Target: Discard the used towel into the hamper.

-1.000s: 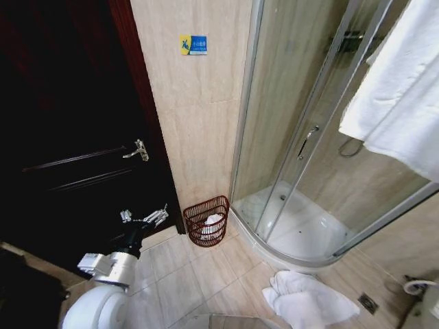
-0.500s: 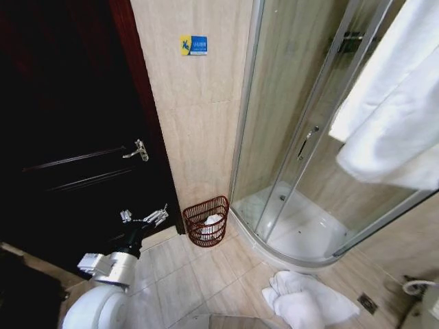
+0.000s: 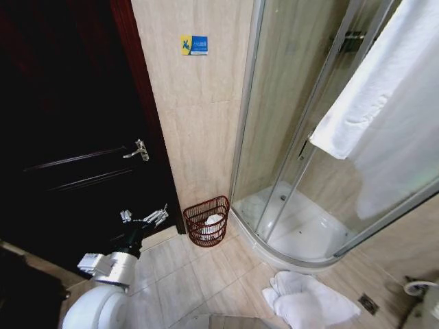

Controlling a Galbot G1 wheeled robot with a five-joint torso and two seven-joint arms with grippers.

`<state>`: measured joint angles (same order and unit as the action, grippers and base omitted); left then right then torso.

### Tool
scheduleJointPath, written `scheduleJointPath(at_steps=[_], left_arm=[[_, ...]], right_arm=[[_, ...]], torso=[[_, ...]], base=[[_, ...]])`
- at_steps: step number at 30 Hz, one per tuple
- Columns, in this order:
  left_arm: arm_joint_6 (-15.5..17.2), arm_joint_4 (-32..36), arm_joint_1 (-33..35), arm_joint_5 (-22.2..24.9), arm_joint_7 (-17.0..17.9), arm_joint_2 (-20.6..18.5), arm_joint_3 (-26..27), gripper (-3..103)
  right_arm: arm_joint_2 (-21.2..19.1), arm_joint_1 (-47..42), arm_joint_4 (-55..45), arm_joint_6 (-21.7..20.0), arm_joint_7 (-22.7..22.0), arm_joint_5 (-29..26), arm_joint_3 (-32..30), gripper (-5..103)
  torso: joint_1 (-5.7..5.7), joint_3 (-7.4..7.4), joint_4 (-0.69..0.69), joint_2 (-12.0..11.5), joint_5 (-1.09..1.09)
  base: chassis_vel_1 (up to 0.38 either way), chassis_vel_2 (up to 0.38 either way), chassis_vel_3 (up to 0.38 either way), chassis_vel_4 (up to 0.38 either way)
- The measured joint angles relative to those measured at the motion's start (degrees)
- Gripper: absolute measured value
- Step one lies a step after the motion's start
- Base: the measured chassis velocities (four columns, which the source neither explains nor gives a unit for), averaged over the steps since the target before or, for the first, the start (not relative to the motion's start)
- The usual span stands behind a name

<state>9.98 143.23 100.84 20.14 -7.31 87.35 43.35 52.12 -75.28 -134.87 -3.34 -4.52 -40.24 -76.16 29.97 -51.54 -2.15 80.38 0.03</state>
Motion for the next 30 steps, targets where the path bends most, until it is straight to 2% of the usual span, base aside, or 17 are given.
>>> scheduleJointPath(at_steps=[4,5,7,9,10,12,15,20,23,30], left_arm=[[0.0,0.0,0.0,0.0,0.0,0.0,0.0,100],[0.0,0.0,0.0,0.0,0.0,0.0,0.0,100],[0.0,0.0,0.0,0.0,0.0,0.0,0.0,100],[0.0,0.0,0.0,0.0,0.0,0.0,0.0,100],[0.0,0.0,0.0,0.0,0.0,0.0,0.0,100],[0.0,0.0,0.0,0.0,0.0,0.0,0.0,100],[0.0,0.0,0.0,0.0,0.0,0.0,0.0,100],[0.0,0.0,0.0,0.0,0.0,0.0,0.0,100],[0.0,0.0,0.0,0.0,0.0,0.0,0.0,100],[0.0,0.0,0.0,0.0,0.0,0.0,0.0,100]], right_arm=[[4.1,-2.4,-1.4,3.9,0.2,3.1,0.9,4],[4.1,-2.4,-1.4,3.9,0.2,3.1,0.9,4],[7.0,-4.2,-1.8,7.2,-0.7,8.4,1.7,4],[8.2,-5.2,-2.1,8.4,-0.8,10.4,1.8,4],[10.5,-6.8,-2.4,10.4,-0.8,13.7,2.2,4],[12.0,-7.6,-2.4,11.8,-0.7,15.2,2.7,4],[16.7,-9.6,-1.3,18.9,0.4,20.1,8.7,4],[18.5,-7.8,0.0,20.6,-0.3,22.6,12.9,4],[19.0,-7.3,0.1,21.2,-3.5,24.9,15.3,4],[21.4,-7.7,1.5,24.3,-4.6,29.2,15.7,4]], torso=[[0.00,0.00,-0.03,0.0,-0.06],[0.00,0.00,-0.03,0.0,-0.06],[0.01,0.00,-0.04,0.0,-0.03],[0.01,0.00,-0.04,0.0,-0.03],[0.01,0.00,-0.02,0.0,-0.03],[0.01,0.00,-0.01,0.0,-0.04],[0.00,0.00,0.00,0.0,-0.02],[0.00,-0.01,-0.03,0.0,-0.02],[0.01,-0.01,-0.03,0.0,-0.03],[0.01,-0.01,-0.02,0.0,-0.03]], base=[[0.000,0.000,0.000,0.000],[0.000,0.000,0.000,0.000],[0.000,0.000,0.000,0.000],[0.000,0.000,0.000,0.000],[0.000,0.000,0.000,0.000],[0.000,0.000,0.000,0.000],[0.000,0.000,0.000,0.000],[0.000,0.000,0.000,0.000],[0.000,0.000,0.000,0.000],[0.000,0.000,0.000,0.000]])
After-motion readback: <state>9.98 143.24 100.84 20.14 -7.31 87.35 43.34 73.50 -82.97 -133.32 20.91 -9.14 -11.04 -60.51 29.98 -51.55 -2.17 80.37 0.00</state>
